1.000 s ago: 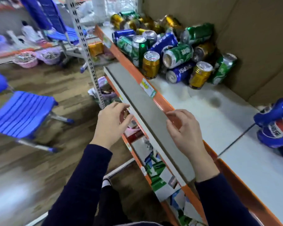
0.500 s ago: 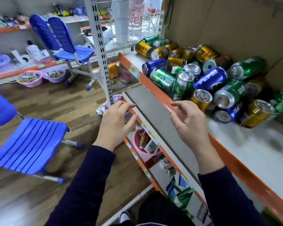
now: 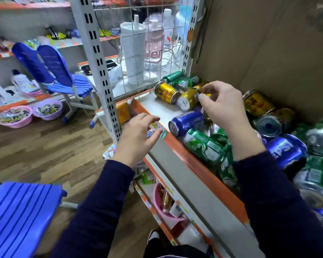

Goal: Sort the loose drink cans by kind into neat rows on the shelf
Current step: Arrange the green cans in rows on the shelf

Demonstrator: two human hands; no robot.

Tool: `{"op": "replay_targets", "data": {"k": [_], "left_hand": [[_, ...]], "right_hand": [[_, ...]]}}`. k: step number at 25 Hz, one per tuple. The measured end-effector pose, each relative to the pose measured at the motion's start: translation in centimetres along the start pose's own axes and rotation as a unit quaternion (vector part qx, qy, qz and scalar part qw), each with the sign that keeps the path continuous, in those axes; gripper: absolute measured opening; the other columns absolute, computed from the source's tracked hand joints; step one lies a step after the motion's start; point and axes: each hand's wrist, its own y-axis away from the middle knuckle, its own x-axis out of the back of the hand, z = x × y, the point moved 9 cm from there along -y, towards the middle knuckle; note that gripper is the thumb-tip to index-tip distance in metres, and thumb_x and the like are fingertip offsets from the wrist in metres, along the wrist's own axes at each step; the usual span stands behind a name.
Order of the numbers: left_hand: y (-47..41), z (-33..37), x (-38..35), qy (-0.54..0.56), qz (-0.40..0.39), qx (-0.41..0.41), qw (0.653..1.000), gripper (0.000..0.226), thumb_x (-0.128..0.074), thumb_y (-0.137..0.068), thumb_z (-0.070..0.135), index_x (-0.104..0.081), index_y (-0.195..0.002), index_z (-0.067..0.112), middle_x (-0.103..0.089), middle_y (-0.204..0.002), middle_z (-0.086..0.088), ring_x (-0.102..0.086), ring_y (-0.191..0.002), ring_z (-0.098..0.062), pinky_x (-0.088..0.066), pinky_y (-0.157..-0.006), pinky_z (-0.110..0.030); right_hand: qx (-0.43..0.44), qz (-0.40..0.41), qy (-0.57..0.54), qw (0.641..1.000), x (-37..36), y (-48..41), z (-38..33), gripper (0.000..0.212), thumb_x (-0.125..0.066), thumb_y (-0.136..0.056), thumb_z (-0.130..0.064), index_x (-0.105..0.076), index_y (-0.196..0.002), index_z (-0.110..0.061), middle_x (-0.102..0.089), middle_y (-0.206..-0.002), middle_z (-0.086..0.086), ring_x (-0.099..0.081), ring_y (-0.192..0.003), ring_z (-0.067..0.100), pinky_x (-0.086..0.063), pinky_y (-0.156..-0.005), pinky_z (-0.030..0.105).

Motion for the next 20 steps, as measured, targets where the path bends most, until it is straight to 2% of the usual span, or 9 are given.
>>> {"op": "replay_targets", "data": {"k": [3, 7, 9, 13, 17, 20], "left_hand": [[-4.7, -1.7, -1.4, 0.013, -0.011, -0.002, 1.000, 0.034, -0.064, -0.090, 0.026, -0.063, -0.120, 0.012, -0.064, -0.114, -0.007, -0.058, -0.109, -0.024, -0.045, -0.093, -0.040], [-9.2, -3.2, -3.4, 0.016, -0.028, -0.024, 0.999, 0.034, -0.063, -0.090, 0.029, -0.063, -0.121, 0.015, -0.065, -0.115, -0.003, -0.058, -0.108, -0.022, -0.044, -0.093, -0.039], [-11.4, -3.9, -4.0, 0.023, -0.031, -0.040, 0.998, 0.032, -0.065, -0.089, 0.026, -0.064, -0.118, 0.015, -0.066, -0.113, -0.003, -0.059, -0.108, -0.022, -0.045, -0.093, -0.041], [-16.2, -6.1, -5.6, 0.036, -0.058, -0.074, 0.995, 0.032, -0.068, -0.086, 0.023, -0.065, -0.116, 0.011, -0.063, -0.108, -0.007, -0.058, -0.104, -0.027, -0.045, -0.090, -0.044], [-20.8, -7.0, -6.6, 0.053, -0.080, -0.128, 0.987, 0.041, -0.072, -0.082, 0.020, -0.062, -0.120, 0.008, -0.060, -0.115, -0.011, -0.054, -0.108, -0.028, -0.043, -0.094, -0.039], [-23.3, -7.4, -8.7, 0.047, -0.135, -0.173, 0.974, 0.057, -0.079, -0.075, 0.028, -0.060, -0.125, 0.009, -0.058, -0.122, -0.011, -0.052, -0.115, -0.028, -0.040, -0.100, -0.039]], "right_hand": [[-0.071, -0.020, 0.014, 0.997, -4.0, -3.8, 2.1, 0.026, -0.062, -0.085, -0.027, -0.069, -0.106, -0.013, -0.069, -0.099, 0.006, -0.061, -0.094, 0.023, -0.044, -0.081, 0.029], [-0.145, -0.062, 0.039, 0.987, -8.5, -6.4, 5.1, 0.026, -0.059, -0.087, -0.031, -0.065, -0.107, -0.014, -0.066, -0.105, 0.008, -0.058, -0.101, 0.028, -0.041, -0.079, 0.028], [-0.171, -0.067, 0.056, 0.981, -9.8, -7.3, 6.4, 0.028, -0.059, -0.087, -0.033, -0.063, -0.107, -0.013, -0.065, -0.107, 0.009, -0.057, -0.102, 0.030, -0.045, -0.084, 0.034], [-0.250, -0.071, 0.094, 0.961, -12.1, -8.8, 9.3, 0.044, -0.058, -0.090, -0.041, -0.058, -0.122, -0.011, -0.063, -0.120, 0.013, -0.057, -0.112, 0.032, -0.048, -0.094, 0.041], [-0.286, -0.089, 0.198, 0.933, -14.1, -10.3, 10.6, 0.055, -0.053, -0.090, -0.052, -0.048, -0.120, -0.006, -0.062, -0.116, 0.018, -0.058, -0.108, 0.037, -0.047, -0.082, 0.039], [-0.314, -0.076, 0.210, 0.923, -15.1, -11.3, 10.7, 0.065, -0.059, -0.084, -0.060, -0.039, -0.117, -0.008, -0.063, -0.114, 0.016, -0.059, -0.106, 0.037, -0.038, -0.071, 0.037]]}}
